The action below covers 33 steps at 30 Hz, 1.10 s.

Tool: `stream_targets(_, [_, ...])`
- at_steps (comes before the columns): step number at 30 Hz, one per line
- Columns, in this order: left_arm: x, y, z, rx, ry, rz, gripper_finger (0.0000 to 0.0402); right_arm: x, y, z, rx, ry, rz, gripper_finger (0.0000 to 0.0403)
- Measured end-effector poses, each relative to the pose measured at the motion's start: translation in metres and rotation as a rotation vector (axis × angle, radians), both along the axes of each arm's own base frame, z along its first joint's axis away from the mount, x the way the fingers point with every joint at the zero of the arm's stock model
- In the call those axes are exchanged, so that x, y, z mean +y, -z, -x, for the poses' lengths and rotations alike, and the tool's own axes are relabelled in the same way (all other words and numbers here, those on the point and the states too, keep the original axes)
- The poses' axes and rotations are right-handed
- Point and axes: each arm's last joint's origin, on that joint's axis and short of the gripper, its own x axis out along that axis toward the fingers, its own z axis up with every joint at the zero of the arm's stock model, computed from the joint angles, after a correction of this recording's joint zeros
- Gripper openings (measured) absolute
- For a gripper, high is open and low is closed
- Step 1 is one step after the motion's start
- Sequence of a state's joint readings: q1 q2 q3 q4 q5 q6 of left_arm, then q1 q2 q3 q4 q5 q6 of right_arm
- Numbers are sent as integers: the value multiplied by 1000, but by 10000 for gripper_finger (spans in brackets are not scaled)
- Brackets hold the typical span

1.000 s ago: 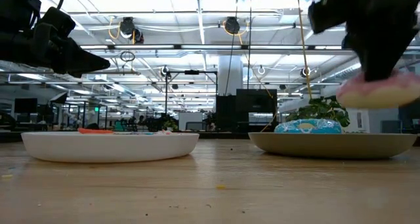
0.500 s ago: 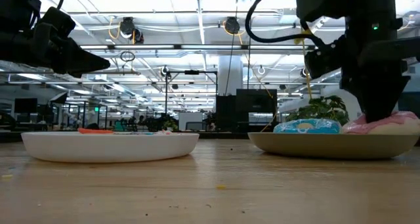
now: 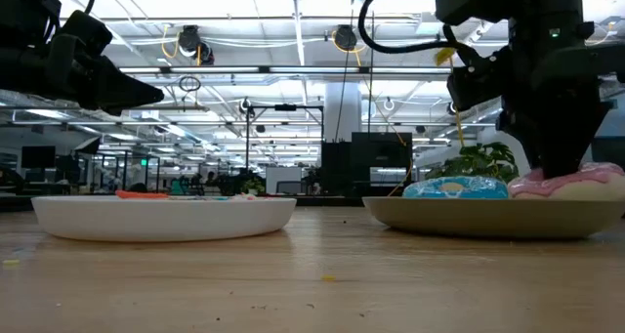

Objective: Pick & Place donuts
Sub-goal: Put the pink doughnut on the gray plate, then return to Home Position

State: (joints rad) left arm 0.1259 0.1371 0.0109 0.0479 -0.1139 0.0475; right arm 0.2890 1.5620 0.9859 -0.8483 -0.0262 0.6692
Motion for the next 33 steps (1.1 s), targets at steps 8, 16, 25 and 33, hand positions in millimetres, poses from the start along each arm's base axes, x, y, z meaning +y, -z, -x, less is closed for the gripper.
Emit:
stream_targets(8, [0, 0, 0, 0, 0, 0, 42, 1, -7, -6, -27, -3, -12, 206])
stream_targets(16, [0, 0, 0, 0, 0, 0, 42, 1, -22, -14, -61, -54, -15, 246])
stream_targets(25, [0, -1, 0, -16, -4, -2, 42, 1, -73, -19, -113, -100, 89, 206])
stream_targets(33, [1, -2, 0, -50, -47, 79, 42, 10, -139, 6, -489, -244, 325, 59])
